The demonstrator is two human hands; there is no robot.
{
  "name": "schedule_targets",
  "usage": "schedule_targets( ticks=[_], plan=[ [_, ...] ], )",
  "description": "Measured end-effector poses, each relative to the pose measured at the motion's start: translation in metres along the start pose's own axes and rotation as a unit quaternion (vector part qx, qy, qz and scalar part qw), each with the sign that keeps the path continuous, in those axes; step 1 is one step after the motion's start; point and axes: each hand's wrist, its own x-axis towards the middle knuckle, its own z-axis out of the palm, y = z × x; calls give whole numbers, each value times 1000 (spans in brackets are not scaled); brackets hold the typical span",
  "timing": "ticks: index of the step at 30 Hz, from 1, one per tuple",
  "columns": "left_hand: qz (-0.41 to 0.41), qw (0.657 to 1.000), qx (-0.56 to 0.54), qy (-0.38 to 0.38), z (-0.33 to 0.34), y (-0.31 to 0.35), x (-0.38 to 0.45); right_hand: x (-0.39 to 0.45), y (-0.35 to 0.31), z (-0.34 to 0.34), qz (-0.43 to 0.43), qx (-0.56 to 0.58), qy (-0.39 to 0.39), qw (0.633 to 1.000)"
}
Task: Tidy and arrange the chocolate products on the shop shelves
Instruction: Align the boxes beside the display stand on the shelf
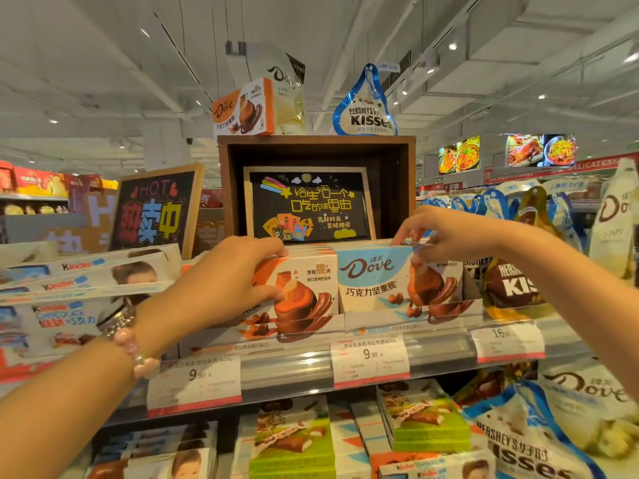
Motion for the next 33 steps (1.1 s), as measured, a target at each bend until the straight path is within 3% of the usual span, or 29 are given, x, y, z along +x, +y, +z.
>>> schedule_targets(
  ticks=[4,8,12,29,33],
  plan=[
    [-4,1000,7,11,1,0,-2,6,-14,-4,-37,-54,13,998],
    [5,999,14,30,1,1,-3,27,-48,4,-135,87,26,987],
    [4,999,26,39,3,3,-2,59,-77,16,-168,99,-5,981],
    [41,998,10,39,-5,4,-2,99,-106,11,-81,-9,-181,980],
    [28,999,14,23,-5,3,0,88,-105,-1,-102,20,-101,989]
  ],
)
